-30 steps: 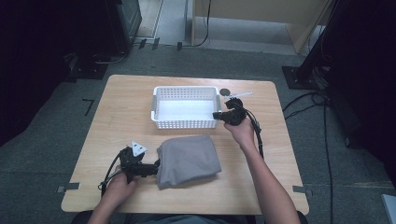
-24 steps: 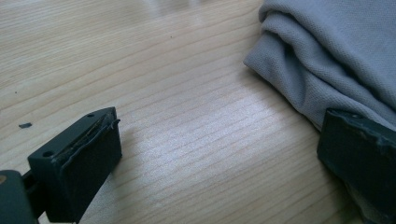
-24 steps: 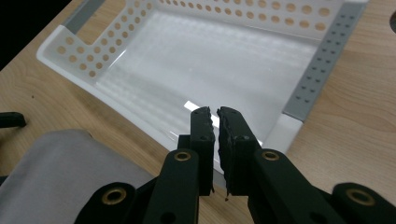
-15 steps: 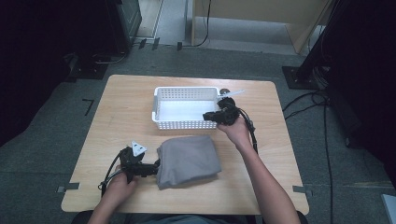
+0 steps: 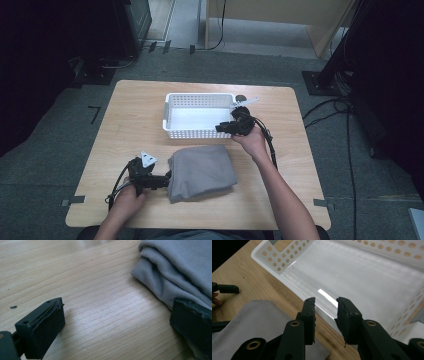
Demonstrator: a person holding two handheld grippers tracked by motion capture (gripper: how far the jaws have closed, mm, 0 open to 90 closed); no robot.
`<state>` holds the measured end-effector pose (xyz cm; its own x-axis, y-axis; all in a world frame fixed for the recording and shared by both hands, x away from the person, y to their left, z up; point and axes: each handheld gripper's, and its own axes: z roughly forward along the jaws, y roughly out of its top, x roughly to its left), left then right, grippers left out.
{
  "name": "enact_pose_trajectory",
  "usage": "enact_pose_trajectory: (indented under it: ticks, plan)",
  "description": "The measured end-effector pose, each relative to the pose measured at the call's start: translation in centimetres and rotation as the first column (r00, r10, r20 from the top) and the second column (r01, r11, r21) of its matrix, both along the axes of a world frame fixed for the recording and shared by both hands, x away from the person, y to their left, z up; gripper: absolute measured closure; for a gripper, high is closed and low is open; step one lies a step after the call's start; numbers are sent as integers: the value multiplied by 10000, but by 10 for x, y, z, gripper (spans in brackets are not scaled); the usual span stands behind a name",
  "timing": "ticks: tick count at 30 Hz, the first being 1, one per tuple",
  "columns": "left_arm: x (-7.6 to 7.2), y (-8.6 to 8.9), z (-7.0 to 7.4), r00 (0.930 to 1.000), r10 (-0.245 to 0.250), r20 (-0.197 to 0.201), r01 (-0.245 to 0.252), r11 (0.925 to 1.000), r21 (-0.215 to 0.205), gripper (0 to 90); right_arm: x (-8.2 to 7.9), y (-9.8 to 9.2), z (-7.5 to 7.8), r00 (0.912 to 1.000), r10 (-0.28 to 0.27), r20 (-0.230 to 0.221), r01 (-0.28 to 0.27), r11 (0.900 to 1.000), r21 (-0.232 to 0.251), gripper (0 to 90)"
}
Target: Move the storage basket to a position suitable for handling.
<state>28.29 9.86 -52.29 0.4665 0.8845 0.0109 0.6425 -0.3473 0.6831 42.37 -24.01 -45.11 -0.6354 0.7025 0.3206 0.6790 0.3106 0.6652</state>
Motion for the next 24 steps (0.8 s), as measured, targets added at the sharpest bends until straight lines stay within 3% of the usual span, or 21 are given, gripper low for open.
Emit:
enact_pose_trajectory:
  ticks: [6, 11, 18, 24]
  plan:
    - [0, 0, 0, 10000, 0, -1, 0, 10000, -1, 0, -2, -6, -1, 9998, -144, 126, 143, 9999, 59, 678]
    - [0, 0, 0, 10000, -1, -2, 1, 10000, 0, 0, -5, -4, -4, 9998, 125, 160, -122, 9998, -131, 620]
    - [0, 0, 0, 10000, 1, 0, -1, 10000, 0, 0, -4, -6, -7, 9997, 162, 187, -164, 9998, 124, 647]
    - [0, 0, 0, 10000, -2, -1, 2, 10000, 3, 0, -5, -11, -10, 9999, 106, 6, -105, 9998, -146, 638]
